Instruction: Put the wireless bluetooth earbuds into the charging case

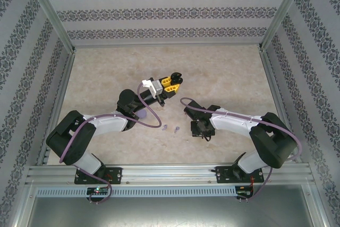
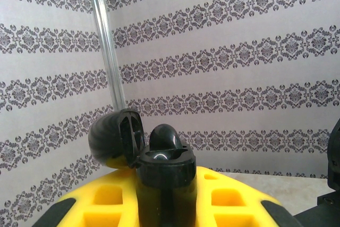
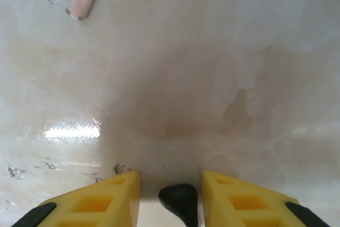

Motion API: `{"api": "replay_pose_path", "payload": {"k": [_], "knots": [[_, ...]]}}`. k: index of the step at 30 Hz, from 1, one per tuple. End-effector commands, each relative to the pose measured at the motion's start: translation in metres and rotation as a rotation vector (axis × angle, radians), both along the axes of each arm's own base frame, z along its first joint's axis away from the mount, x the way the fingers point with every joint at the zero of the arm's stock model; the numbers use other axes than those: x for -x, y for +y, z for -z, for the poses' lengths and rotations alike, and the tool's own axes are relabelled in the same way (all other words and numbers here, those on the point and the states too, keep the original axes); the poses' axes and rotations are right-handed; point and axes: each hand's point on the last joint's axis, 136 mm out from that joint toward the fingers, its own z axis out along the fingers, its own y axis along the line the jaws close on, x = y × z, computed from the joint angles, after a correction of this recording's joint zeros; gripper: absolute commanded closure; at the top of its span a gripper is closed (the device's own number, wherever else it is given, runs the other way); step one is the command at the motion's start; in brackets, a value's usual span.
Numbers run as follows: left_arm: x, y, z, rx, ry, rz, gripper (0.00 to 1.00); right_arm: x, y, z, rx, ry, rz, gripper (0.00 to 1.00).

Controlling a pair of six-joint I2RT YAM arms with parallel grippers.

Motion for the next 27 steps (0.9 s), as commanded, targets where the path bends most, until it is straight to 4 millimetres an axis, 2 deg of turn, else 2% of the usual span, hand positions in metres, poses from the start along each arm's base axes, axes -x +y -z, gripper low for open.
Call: {"api": "replay_pose_path", "payload": {"k": [1, 12, 18, 22, 27], "knots": [[0.0, 0.003, -0.012, 0.035, -0.031, -0.003, 1.0, 0.011, -0.012, 0.011, 0.06, 0.027, 0.003, 0.66], [0.001, 0.003, -0.014, 0.038, -0.031, 0.002, 1.0, 0.01, -0.009, 0.007, 0.05, 0.014, -0.006, 0.77], [0.0, 0.002, -0.016, 0.042, -0.027, 0.003, 1.0, 0.006, -0.012, -0.006, 0.044, -0.024, -0.008, 0.82], [0.0, 0.002, -0.017, 0.044, -0.028, 0.004, 1.0, 0.0, -0.011, -0.027, 0.018, -0.084, -0.008, 0.82], [0.002, 0.002, -0.021, 0.043, -0.039, 0.009, 1.0, -0.016, -0.009, -0.08, -0.07, -0.222, 0.001, 0.82]]}}
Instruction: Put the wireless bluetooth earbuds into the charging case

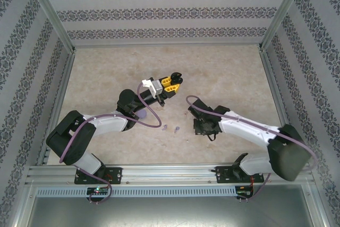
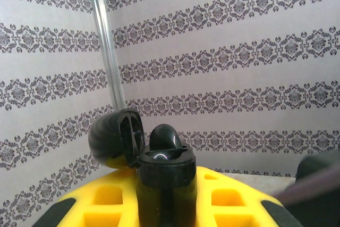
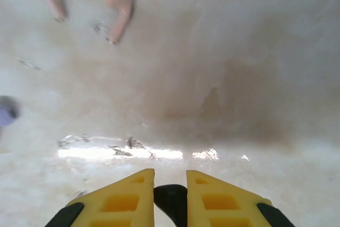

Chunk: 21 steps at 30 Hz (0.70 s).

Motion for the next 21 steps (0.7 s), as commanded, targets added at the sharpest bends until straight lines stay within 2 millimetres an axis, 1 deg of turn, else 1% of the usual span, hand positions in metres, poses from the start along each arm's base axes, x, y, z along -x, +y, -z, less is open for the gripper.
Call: {"api": "replay_pose_path", "payload": {"k": [1, 4, 8, 9, 12, 15, 18, 21], "knots": [[0.003, 0.003, -0.022, 0.04, -0.048, 0.007, 1.0, -0.014, -0.004, -0.045, -0.034, -0.118, 0.005, 0.82], [0.005, 0.002, -0.025, 0.031, -0.058, 0.016, 1.0, -0.03, -0.003, -0.094, -0.132, -0.243, 0.017, 0.82], [0.008, 0.0, -0.028, 0.023, -0.068, 0.036, 1.0, -0.056, 0.0, -0.172, -0.248, -0.424, -0.001, 0.82], [0.009, -0.001, -0.029, 0.02, -0.071, 0.042, 1.0, -0.062, 0.002, -0.193, -0.27, -0.47, -0.014, 0.82], [0.01, -0.004, -0.028, 0.011, -0.07, 0.06, 1.0, -0.077, 0.01, -0.244, -0.316, -0.585, -0.061, 0.82], [0.011, -0.008, -0.026, 0.002, -0.066, 0.089, 1.0, -0.089, 0.022, -0.292, -0.361, -0.697, -0.115, 0.82], [0.011, -0.011, -0.028, 0.005, -0.061, 0.109, 1.0, -0.097, 0.033, -0.323, -0.412, -0.789, -0.16, 0.82], [0.009, -0.013, -0.028, 0.012, -0.058, 0.113, 1.0, -0.1, 0.047, -0.341, -0.48, -0.859, -0.203, 0.81]]}}
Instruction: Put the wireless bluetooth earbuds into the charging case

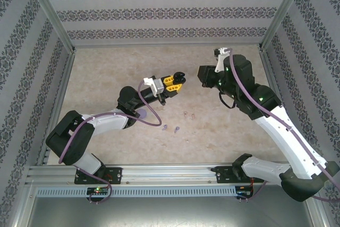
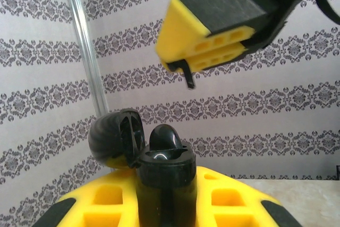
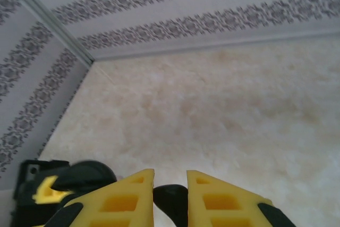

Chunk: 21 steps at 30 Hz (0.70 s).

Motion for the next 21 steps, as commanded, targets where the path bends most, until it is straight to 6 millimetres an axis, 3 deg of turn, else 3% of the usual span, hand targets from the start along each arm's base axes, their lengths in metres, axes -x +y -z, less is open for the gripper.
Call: {"api": "replay_pose_path", "payload": {"k": [1, 10, 21], "knots": [[0.001, -0.004, -0.013, 0.026, -0.017, 0.036, 1.0, -0.005, 0.019, -0.026, -0.042, -0.116, -0.091, 0.81], [-0.008, -0.007, -0.014, 0.056, 0.005, 0.038, 1.0, 0.004, 0.051, -0.032, -0.115, -0.202, -0.207, 0.81], [-0.014, -0.01, -0.016, 0.079, 0.015, 0.039, 1.0, 0.009, 0.067, -0.011, -0.12, -0.161, -0.261, 0.81]]}}
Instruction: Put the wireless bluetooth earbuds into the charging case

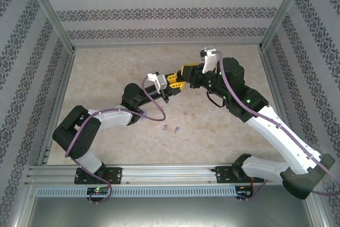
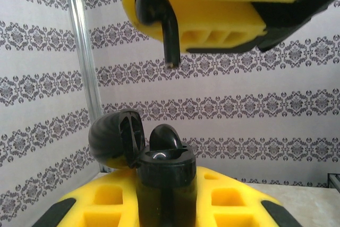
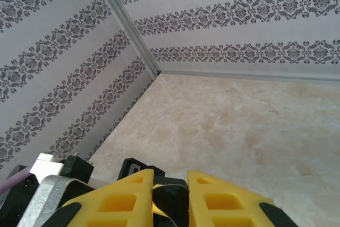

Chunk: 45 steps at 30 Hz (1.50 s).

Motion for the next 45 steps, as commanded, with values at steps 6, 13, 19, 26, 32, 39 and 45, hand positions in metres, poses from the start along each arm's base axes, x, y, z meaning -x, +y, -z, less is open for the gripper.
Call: {"api": "replay_pose_path", "payload": {"k": [6, 13, 19, 26, 32, 39, 45], "knots": [[0.002, 0.002, -0.024, 0.062, -0.055, 0.01, 1.0, 0.005, 0.009, 0.012, -0.007, 0.012, -0.037, 0.81], [0.003, 0.002, -0.024, 0.062, -0.055, 0.011, 1.0, 0.004, 0.012, 0.023, -0.001, 0.041, -0.041, 0.81], [0.004, 0.002, -0.024, 0.061, -0.058, 0.015, 1.0, 0.001, 0.013, 0.03, 0.006, 0.054, -0.039, 0.81], [0.005, 0.003, -0.025, 0.063, -0.06, 0.01, 1.0, -0.001, 0.016, 0.036, 0.016, 0.072, -0.044, 0.81], [0.003, 0.004, -0.027, 0.066, -0.054, -0.005, 1.0, 0.007, 0.021, 0.049, 0.031, 0.105, -0.09, 0.81], [0.001, 0.004, -0.026, 0.069, -0.049, -0.013, 1.0, 0.012, 0.026, 0.058, 0.056, 0.127, -0.131, 0.8], [0.001, 0.005, -0.027, 0.071, -0.048, -0.018, 1.0, 0.008, 0.021, 0.059, 0.072, 0.134, -0.093, 0.79]]}}
